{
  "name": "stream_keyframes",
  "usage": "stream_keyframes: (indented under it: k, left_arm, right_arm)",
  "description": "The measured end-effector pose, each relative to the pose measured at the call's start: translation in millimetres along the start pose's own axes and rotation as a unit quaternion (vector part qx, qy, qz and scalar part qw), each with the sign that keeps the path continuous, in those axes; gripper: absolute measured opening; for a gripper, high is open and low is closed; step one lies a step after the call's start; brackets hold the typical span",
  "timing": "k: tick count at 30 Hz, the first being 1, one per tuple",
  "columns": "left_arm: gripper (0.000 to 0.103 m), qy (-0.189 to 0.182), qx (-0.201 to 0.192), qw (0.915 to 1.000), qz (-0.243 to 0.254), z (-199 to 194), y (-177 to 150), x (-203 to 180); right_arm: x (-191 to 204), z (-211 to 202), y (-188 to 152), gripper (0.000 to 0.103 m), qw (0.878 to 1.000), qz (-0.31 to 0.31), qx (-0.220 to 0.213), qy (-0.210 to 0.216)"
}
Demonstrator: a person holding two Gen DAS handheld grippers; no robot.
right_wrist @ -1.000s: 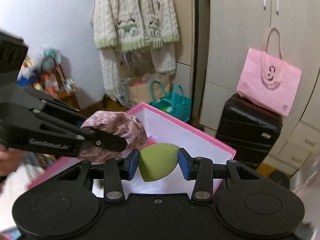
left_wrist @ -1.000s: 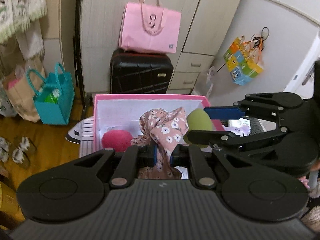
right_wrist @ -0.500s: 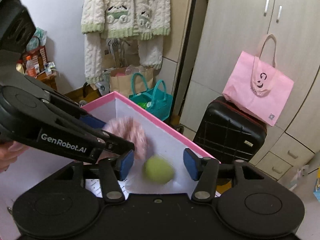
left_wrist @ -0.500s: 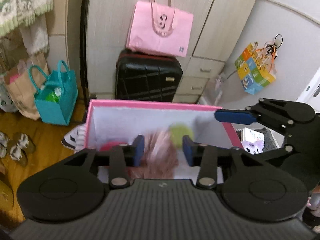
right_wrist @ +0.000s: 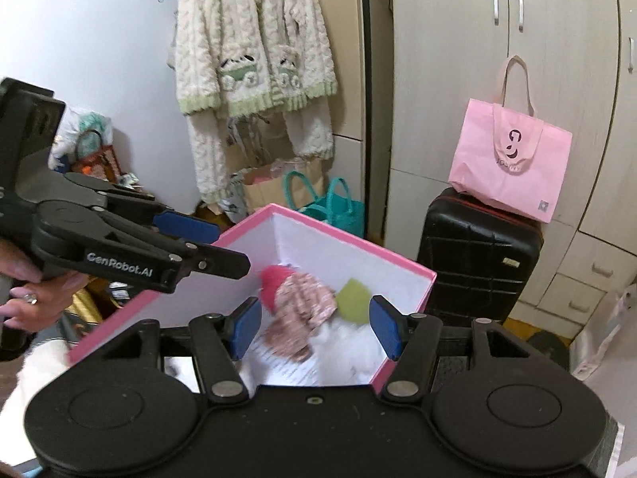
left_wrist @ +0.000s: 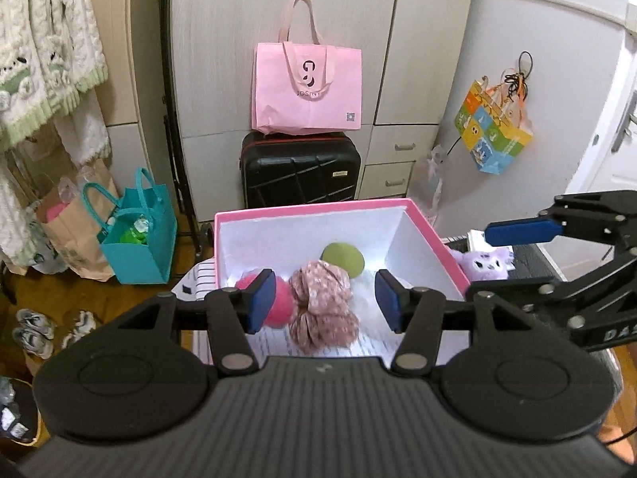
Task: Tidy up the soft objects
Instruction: 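Open both tools to drop the cloth and sponge into the box, then withdraw both tools from the box toward the blue wipes packet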
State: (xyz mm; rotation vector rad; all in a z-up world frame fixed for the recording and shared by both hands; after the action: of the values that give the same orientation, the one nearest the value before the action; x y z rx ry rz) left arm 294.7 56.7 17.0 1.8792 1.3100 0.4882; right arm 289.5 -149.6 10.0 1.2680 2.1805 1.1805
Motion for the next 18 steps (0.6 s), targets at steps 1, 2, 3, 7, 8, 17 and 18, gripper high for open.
stream_keyframes:
  k: [1,2,3,7,8,17,18]
  left_arm:
    - [0.055,0.001,-0.001,1.0000,0.005,-6.3,-0.9,-2.7]
    - [0.057,0.001,-0.002,0.9999,0.011,-15.3,-1.9,-7.0]
    - [0.059,-0.001,-0.003,0.9999,0.016,-22.8,-3.6,-10.5]
    - [0.063,-0.011,-0.001,0.9995,0.030,-50.2,-9.7,-26.1]
    - [0.064,-0.013,0.000,0.9993,0.035,-57.4,-11.6,-30.6]
    - [0.074,-0.020,0.005,0.9959,0.088,-109.3,-37.4,-72.5]
    - [0.076,-0.026,0.007,0.9953,0.093,-114.0,-41.3,-77.2]
  right_arm:
    - [1.3,-6.6,-1.4,0.065,1.000,0.002,-0.002,0.002]
    - [3.6,-14.9,-3.7,0.065,1.000,0.001,-0.004,0.006]
    - [5.7,-23.2,-5.8,0.065,1.000,0.001,-0.007,0.008]
    - [10.2,-51.8,-13.4,0.066,1.000,0.006,-0.012,0.022]
    - [11.6,-57.9,-15.6,0.066,1.000,0.007,-0.012,0.027]
    - [32.1,-114.8,-39.7,0.067,0.999,-0.003,-0.018,0.041]
    - [34.1,-120.1,-43.2,0.067,0.999,-0.005,-0.020,0.041]
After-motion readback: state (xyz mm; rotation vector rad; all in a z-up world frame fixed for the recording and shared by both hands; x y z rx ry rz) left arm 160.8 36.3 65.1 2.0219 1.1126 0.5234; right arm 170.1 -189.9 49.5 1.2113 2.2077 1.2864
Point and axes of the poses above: each gripper's, at about its wrist camera, not at the fingertips, and z roughly the way its jaws point, x to its left, y to its top, the point moved 2 cm from there along z, roughly the way its jaws point, and after that the axes turned 1 degree about -y, right-handed, at the moved point
